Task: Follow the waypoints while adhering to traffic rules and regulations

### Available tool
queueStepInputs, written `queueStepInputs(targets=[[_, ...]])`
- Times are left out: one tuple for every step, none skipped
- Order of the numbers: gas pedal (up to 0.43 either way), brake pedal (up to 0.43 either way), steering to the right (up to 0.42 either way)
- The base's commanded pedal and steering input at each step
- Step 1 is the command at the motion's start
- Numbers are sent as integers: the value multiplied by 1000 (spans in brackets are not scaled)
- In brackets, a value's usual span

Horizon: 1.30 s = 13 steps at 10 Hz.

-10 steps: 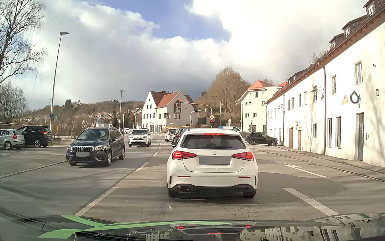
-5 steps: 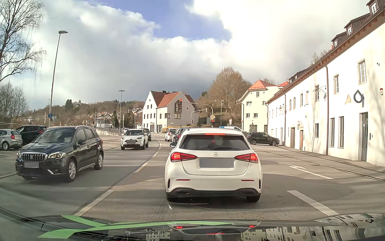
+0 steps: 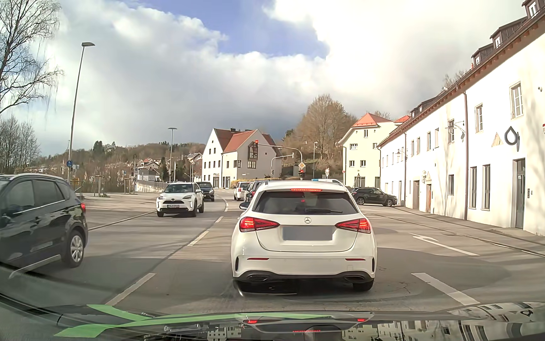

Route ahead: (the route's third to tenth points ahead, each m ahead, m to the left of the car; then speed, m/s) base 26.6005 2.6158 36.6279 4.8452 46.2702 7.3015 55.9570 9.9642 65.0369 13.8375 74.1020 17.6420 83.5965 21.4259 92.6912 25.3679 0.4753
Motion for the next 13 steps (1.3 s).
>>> queueStepInputs(targets=[[0, 116, -31], [0, 116, -31], [0, 116, -31], [0, 116, -32], [0, 122, -31], [0, 122, -32], [0, 116, -32], [0, 122, -32], [0, 122, -32], [0, 122, -32], [0, 122, -31], [0, 122, -32], [0, 122, -31]])
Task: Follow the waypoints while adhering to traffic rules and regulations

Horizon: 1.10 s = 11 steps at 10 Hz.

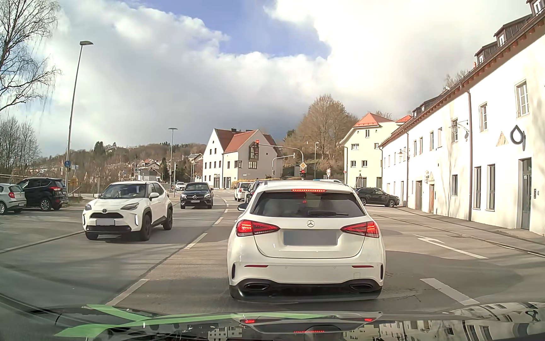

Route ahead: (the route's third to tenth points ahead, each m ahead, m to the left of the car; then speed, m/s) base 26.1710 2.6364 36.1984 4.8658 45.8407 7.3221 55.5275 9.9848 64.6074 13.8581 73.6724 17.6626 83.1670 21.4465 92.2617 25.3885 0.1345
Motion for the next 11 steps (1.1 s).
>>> queueStepInputs(targets=[[0, 122, -32], [0, 122, -31], [0, 122, -31], [0, 116, -31], [0, 116, -31], [0, 122, -32], [0, 134, -31], [0, 146, -31], [0, 152, -32], [0, 159, -32], [0, 189, -31]])
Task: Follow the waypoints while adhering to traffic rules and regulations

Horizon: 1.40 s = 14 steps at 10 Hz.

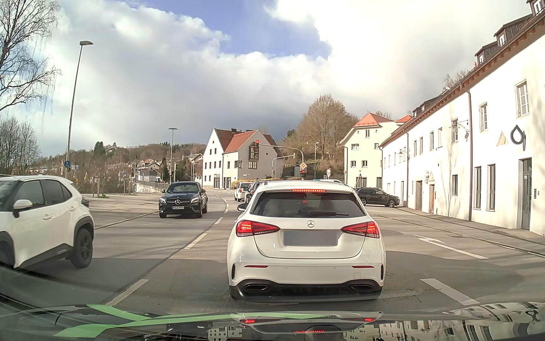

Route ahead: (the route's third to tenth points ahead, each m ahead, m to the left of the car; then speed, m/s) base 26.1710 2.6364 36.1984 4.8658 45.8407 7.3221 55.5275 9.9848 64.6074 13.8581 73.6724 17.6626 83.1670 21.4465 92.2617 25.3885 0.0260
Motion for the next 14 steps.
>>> queueStepInputs(targets=[[0, 226, -31], [0, 232, -32], [0, 232, -33], [0, 268, -33], [0, 299, -32], [0, 311, -32], [0, 323, -33], [0, 329, -33], [0, 335, -33], [0, 329, -32], [0, 335, -33], [0, 335, -33], [0, 335, -32], [0, 335, -33]])
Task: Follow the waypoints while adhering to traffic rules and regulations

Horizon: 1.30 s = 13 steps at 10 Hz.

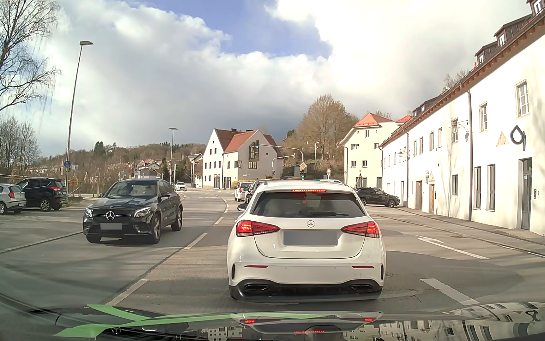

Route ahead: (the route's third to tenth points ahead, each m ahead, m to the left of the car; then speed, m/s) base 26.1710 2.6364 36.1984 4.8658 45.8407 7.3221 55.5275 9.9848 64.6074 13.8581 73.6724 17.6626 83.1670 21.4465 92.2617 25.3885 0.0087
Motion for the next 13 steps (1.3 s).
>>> queueStepInputs(targets=[[0, 335, -32], [0, 335, -32], [0, 329, -33], [0, 329, -33], [0, 335, -33], [0, 329, -33], [0, 329, -32], [0, 329, -32], [0, 329, -32], [0, 329, -33], [0, 329, -33], [0, 329, -32], [0, 323, -33]])
